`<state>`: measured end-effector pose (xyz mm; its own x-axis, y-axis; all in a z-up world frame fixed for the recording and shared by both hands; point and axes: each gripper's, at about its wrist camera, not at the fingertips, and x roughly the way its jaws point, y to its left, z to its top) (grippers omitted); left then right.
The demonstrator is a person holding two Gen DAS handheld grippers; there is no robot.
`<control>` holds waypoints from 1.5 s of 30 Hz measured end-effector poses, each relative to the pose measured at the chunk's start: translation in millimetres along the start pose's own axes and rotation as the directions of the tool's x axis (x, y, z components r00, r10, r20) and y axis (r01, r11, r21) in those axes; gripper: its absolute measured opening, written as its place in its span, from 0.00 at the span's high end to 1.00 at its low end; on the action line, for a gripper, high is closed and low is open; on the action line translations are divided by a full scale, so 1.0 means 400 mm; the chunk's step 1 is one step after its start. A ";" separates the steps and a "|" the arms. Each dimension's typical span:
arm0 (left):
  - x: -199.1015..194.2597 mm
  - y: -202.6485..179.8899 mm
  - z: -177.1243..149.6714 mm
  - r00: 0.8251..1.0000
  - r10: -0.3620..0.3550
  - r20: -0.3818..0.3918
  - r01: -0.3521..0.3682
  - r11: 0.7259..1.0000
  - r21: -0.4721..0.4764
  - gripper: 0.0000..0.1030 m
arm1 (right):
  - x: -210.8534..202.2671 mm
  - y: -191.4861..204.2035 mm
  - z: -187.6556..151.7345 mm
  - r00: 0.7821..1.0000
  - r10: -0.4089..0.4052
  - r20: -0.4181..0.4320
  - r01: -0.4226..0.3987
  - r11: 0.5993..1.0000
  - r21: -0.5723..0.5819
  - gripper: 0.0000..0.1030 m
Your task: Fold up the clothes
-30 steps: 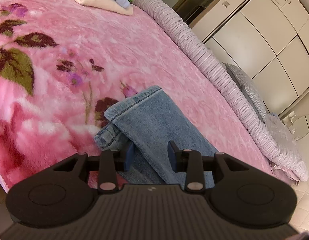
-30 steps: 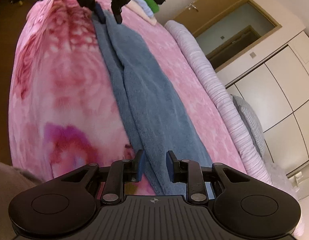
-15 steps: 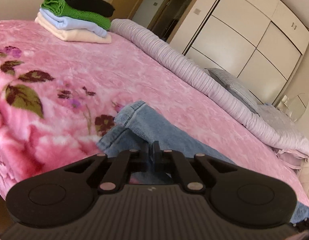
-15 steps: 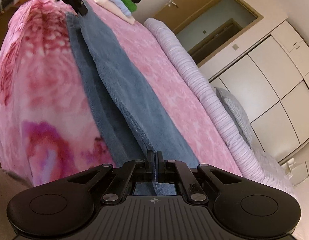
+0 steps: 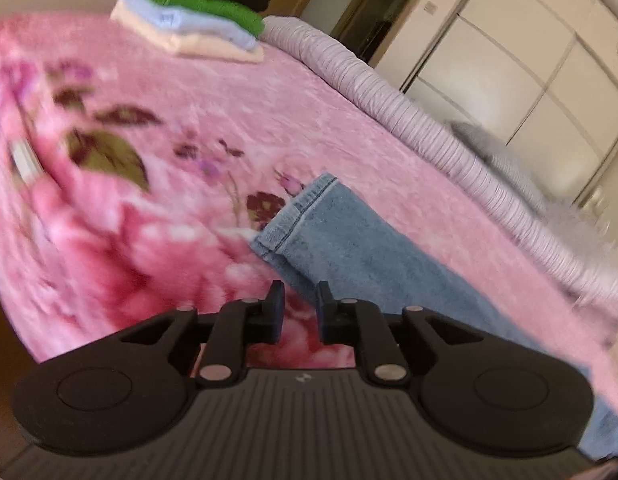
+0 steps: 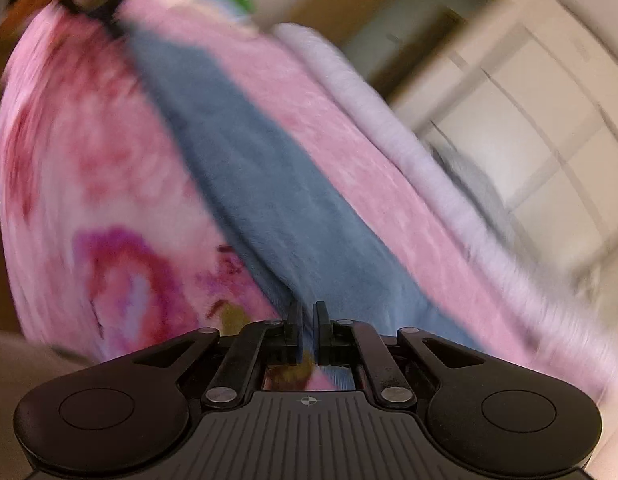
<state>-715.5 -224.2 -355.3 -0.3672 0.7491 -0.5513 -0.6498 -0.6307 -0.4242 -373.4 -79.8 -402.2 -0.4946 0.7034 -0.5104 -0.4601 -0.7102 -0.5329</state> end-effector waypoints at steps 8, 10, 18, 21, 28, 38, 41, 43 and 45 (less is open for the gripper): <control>-0.006 -0.273 -0.116 0.969 -0.197 -0.148 0.233 0.929 0.287 0.89 | -0.132 -0.339 -0.255 0.998 0.031 -0.049 0.024 0.558 0.830 0.98; 0.012 -0.366 -0.161 0.945 -0.259 -0.203 0.315 0.889 0.332 0.89 | -0.175 -0.421 -0.340 0.999 0.007 -0.046 0.040 0.369 0.929 0.97; 0.044 -0.636 -0.284 0.862 -0.396 -0.317 0.502 0.755 0.421 0.89 | -0.317 -0.670 -0.650 0.971 -0.233 0.050 -0.111 -0.257 0.960 0.97; 0.056 -0.657 -0.293 0.862 -0.394 -0.319 0.501 0.753 0.427 0.89 | -0.329 -0.737 -0.723 0.953 -0.300 0.049 -0.158 -0.350 0.923 0.96; 0.064 -0.644 -0.290 0.889 -0.349 -0.296 0.451 0.780 0.435 0.89 | -0.331 -0.811 -0.815 0.938 -0.347 -0.020 -0.127 -0.395 0.910 0.79; 0.087 -0.641 -0.286 0.890 -0.344 -0.299 0.448 0.782 0.433 0.88 | -0.330 -0.871 -0.880 0.925 -0.376 -0.054 -0.093 -0.362 0.928 0.82; 0.097 -0.630 -0.286 0.896 -0.332 -0.295 0.435 0.790 0.432 0.88 | -0.342 -0.890 -0.841 0.908 -0.417 -0.037 -0.059 -0.216 0.975 0.94; 0.105 -0.621 -0.290 0.900 -0.319 -0.299 0.425 0.796 0.432 0.88 | -0.371 -0.891 -0.806 0.874 -0.484 0.040 -0.081 -0.063 0.995 0.95; 0.119 -0.611 -0.298 0.905 -0.299 -0.301 0.410 0.800 0.437 0.88 | -0.370 -0.891 -0.802 0.876 -0.483 -0.008 -0.004 -0.025 1.000 0.95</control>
<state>-494.8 -58.6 -363.7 0.0626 0.8061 -0.5885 -0.9616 -0.1091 -0.2518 100.2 78.3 -353.2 -0.2048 0.9592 -0.1949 -0.7237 -0.0143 0.6899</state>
